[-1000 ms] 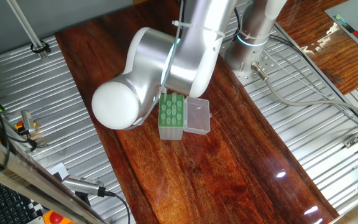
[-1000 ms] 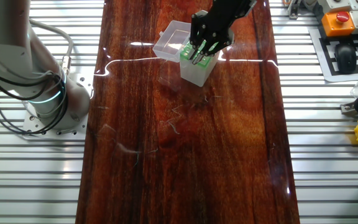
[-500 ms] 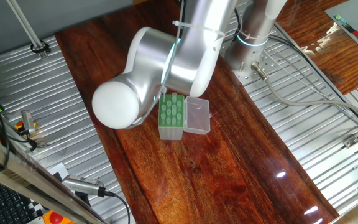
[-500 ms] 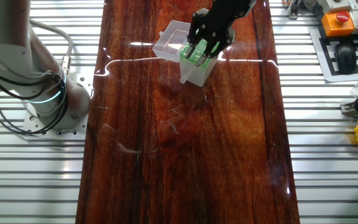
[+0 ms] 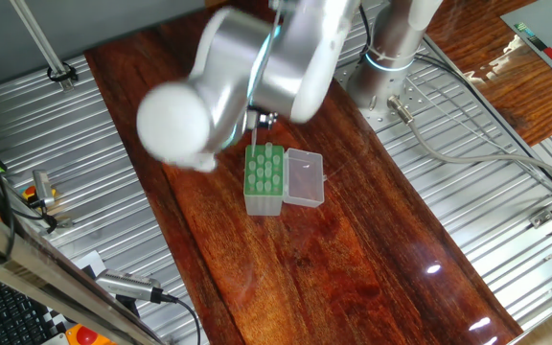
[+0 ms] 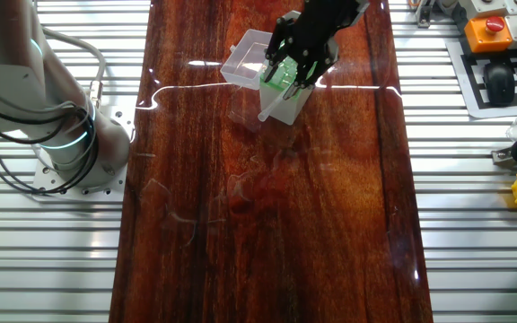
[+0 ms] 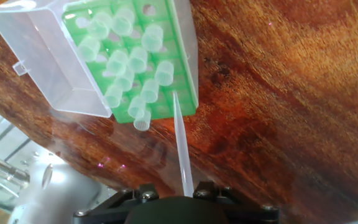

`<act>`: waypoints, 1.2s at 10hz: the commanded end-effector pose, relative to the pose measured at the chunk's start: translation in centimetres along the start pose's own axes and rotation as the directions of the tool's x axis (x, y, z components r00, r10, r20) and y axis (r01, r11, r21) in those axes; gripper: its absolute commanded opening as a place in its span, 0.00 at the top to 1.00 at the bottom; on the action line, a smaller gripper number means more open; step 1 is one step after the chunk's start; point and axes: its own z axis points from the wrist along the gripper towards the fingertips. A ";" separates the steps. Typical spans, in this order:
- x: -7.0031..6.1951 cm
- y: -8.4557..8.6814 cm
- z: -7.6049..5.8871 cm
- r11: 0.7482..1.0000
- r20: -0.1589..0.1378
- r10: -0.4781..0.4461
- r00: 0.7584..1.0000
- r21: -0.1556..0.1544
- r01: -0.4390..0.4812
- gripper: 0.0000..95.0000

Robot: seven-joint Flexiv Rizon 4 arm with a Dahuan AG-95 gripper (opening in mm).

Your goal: Insert a large pipette tip into the holder for large pipette tips

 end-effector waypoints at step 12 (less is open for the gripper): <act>3.0 -0.2 -0.1 0.990 0.459 0.140 0.877 -0.051 -0.131 0.60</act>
